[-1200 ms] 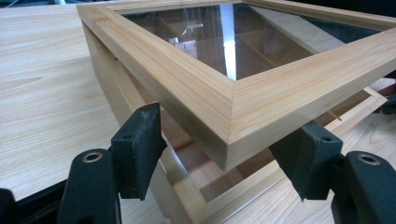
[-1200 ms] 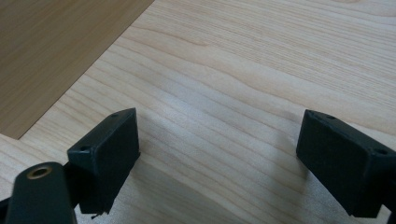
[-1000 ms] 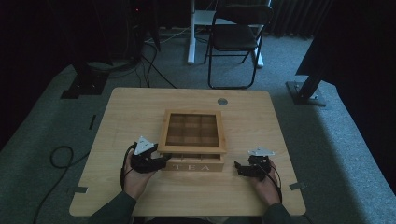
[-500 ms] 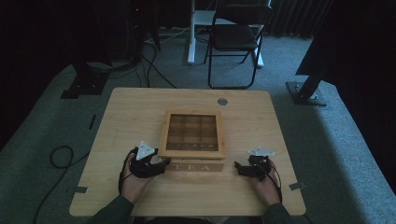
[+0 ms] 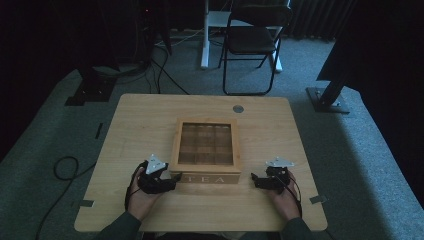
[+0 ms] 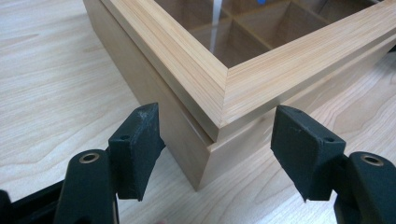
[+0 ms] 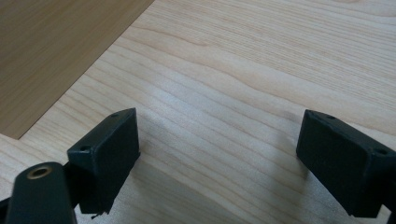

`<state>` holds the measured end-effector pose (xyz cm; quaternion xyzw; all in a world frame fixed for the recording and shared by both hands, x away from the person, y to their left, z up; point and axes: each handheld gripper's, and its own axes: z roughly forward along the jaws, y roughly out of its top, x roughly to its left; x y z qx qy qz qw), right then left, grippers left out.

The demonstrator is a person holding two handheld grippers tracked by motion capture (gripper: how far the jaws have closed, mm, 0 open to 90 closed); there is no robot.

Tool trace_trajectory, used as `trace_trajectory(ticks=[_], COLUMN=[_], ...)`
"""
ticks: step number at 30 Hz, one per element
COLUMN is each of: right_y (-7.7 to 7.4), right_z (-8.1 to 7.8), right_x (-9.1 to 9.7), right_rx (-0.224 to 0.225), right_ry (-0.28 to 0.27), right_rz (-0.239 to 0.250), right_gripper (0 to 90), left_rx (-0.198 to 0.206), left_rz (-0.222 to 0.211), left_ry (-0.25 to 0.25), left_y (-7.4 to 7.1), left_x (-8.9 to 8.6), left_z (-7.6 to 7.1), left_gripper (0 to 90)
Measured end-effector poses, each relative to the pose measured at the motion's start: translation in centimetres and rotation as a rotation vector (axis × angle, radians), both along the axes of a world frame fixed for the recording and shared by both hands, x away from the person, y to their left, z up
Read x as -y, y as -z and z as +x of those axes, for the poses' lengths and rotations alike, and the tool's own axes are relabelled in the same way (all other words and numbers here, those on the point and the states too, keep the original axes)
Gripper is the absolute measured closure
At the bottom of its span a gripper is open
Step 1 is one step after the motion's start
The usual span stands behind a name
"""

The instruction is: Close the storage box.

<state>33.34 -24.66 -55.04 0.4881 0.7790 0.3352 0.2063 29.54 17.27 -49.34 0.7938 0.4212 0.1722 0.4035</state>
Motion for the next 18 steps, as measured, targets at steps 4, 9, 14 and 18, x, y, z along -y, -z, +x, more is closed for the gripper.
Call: trace_trajectory(ticks=[4, 9, 14, 18], right_y=[0.0, 0.0, 0.0, 0.0], right_z=[0.0, 0.0, 0.0, 0.0], right_x=[0.0, 0.0, 0.0, 0.0], right_rx=[0.0, 0.0, 0.0, 0.0], right_ry=[0.0, 0.0, 0.0, 0.0], right_rz=[0.0, 0.0, 0.0, 0.0], right_gripper=[12.8, 12.8, 12.7, 12.7], left_rx=[0.035, 0.036, 0.062, 0.049], left_rz=[-0.057, -0.111, -0.103, -0.121], left_ry=[-0.039, -0.073, -0.102, -0.149], left_y=[-0.7, -0.8, -1.1, -0.9], left_x=[-1.0, -2.1, -2.5, -3.3], left_z=[-0.2, 0.0, 0.0, 0.3], left_gripper=[34.6, 33.2, 34.2, 34.1])
